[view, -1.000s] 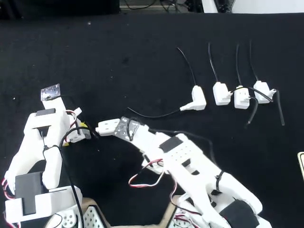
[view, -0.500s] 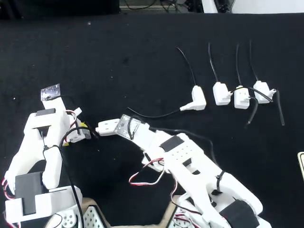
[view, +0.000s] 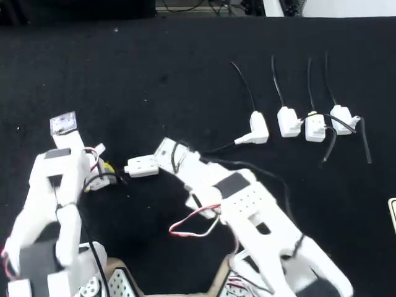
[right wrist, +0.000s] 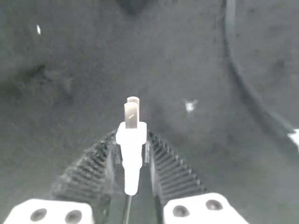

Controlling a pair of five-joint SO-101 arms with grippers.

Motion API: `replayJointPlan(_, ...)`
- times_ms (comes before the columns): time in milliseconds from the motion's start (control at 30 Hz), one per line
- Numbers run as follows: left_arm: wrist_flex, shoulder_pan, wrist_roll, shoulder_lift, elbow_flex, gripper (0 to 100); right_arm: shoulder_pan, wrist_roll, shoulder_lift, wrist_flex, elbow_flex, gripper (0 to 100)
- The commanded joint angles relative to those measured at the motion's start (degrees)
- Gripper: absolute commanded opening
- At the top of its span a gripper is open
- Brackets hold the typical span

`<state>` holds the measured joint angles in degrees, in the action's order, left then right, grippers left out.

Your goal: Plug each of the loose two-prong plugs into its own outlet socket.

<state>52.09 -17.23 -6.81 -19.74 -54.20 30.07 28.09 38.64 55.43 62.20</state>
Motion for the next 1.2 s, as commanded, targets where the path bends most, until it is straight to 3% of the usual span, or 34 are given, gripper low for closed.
replayJointPlan(0,-0.62,-0.48,-0.35,-14.59,-4.44,26,0.35,-0.7,6.46,-2.29,-2.59,1.0)
replayJointPlan(267,-0.62,4.09,-0.53,-35.52,-11.91,26,8.09,-5.89,4.35,-35.52,10.95,1.1)
replayJointPlan(367,-0.62,5.14,-0.53,-42.02,-14.37,26,11.43,-6.07,2.24,-42.55,13.14,1.1)
replayJointPlan(667,-0.18,5.58,-0.53,-62.24,-23.43,26,15.12,-6.33,-1.98,-46.68,13.49,1.1)
replayJointPlan(867,1.67,8.84,-0.26,-72.7,-27.74,26,19.69,-12.92,-1.98,-46.68,13.49,1.1)
replayJointPlan(1167,5.1,11.38,1.85,-79.21,-30.37,26,19.87,-13.27,4.35,-45.45,14.9,1.1)
